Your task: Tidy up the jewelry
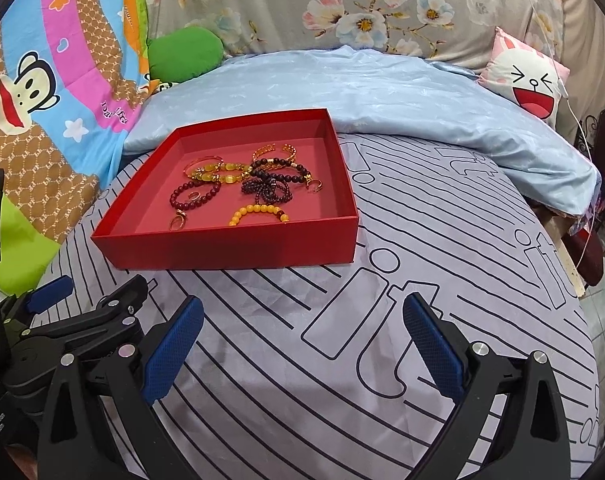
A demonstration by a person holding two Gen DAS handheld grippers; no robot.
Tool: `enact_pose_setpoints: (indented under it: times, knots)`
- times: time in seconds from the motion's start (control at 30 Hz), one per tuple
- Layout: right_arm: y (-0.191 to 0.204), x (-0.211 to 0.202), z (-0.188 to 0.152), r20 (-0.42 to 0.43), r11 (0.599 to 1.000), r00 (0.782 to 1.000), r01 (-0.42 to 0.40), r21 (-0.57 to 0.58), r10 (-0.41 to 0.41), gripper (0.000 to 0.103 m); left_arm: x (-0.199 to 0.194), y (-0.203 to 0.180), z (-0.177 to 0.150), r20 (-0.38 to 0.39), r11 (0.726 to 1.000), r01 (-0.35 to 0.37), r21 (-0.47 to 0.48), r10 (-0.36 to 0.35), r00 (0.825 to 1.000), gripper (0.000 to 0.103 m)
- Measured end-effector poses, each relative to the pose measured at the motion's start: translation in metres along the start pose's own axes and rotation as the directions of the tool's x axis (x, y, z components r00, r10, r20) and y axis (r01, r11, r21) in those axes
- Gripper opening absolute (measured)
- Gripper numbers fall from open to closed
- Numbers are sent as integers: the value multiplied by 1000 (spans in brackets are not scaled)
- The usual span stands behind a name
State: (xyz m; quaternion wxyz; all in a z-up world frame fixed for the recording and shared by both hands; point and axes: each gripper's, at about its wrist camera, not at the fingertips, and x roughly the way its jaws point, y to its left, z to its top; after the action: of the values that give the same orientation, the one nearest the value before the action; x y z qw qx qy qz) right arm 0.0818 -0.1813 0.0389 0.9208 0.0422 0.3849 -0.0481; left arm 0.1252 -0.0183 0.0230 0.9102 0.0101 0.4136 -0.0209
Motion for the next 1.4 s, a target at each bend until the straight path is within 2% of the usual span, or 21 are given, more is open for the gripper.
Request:
enact_pose_setpoints:
  times: [1.4]
  knots:
    - [1,0,0,2,1000,1000,0,7,0,96,0,0,2,-2,1000,-9,-6,9,1000,90]
